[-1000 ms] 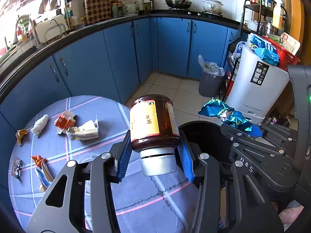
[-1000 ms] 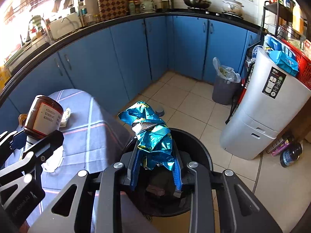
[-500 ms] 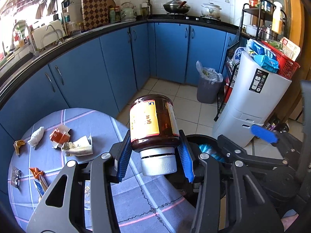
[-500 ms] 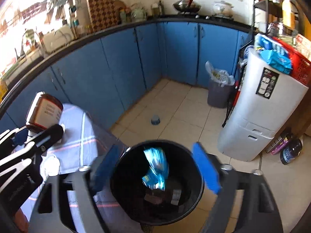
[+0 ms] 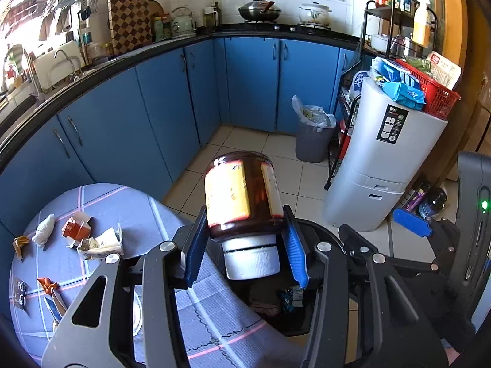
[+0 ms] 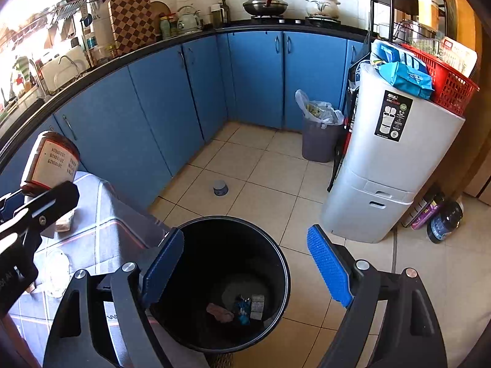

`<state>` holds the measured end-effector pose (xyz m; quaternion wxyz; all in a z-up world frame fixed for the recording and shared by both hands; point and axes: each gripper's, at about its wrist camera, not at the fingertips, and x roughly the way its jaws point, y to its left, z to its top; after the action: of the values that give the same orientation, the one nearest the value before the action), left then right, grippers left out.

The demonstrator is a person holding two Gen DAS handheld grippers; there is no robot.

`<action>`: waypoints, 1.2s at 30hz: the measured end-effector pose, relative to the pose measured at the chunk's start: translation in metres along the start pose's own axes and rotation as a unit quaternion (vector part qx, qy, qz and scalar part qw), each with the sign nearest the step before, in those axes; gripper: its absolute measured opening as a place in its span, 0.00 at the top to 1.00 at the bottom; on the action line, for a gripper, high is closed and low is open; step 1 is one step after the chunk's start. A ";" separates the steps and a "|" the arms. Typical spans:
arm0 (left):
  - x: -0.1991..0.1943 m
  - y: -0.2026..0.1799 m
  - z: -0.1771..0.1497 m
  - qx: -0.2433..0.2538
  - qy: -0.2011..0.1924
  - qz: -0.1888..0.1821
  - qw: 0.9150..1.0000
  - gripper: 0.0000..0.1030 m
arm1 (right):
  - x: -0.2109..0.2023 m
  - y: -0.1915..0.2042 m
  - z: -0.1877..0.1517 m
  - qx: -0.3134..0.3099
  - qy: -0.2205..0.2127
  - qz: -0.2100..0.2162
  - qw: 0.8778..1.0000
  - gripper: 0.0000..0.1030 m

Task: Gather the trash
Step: 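Open the right gripper to drop the foil wrapper while the left gripper releases the bottle into the bin, then move both open grippers back over the table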

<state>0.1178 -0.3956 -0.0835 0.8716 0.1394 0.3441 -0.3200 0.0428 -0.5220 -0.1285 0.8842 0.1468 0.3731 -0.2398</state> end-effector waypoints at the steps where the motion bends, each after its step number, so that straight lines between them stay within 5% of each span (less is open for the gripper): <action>1: 0.001 -0.002 0.001 0.000 0.000 -0.004 1.000 0.53 | 0.000 0.000 0.000 0.000 0.000 -0.001 1.000 0.22; 6: -0.002 -0.006 0.008 0.003 -0.013 -0.008 1.000 0.39 | 0.000 -0.001 -0.002 -0.001 0.001 -0.001 1.000 0.22; 19: -0.017 0.032 -0.012 -0.018 -0.013 0.022 1.000 0.37 | -0.009 0.029 -0.007 -0.029 0.000 0.013 0.999 0.22; 27: -0.040 0.103 -0.054 -0.070 0.003 0.075 0.995 0.37 | -0.013 0.097 -0.024 -0.094 0.006 0.050 0.994 0.22; 36: -0.061 0.201 -0.113 -0.152 0.032 0.130 0.979 0.37 | -0.006 0.192 -0.051 -0.168 0.031 0.094 0.981 0.22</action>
<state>0.1573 -0.1635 -0.1185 0.9053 0.0589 0.3955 -0.1435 0.1114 -0.3357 -0.1433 0.9028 0.0381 0.4198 -0.0851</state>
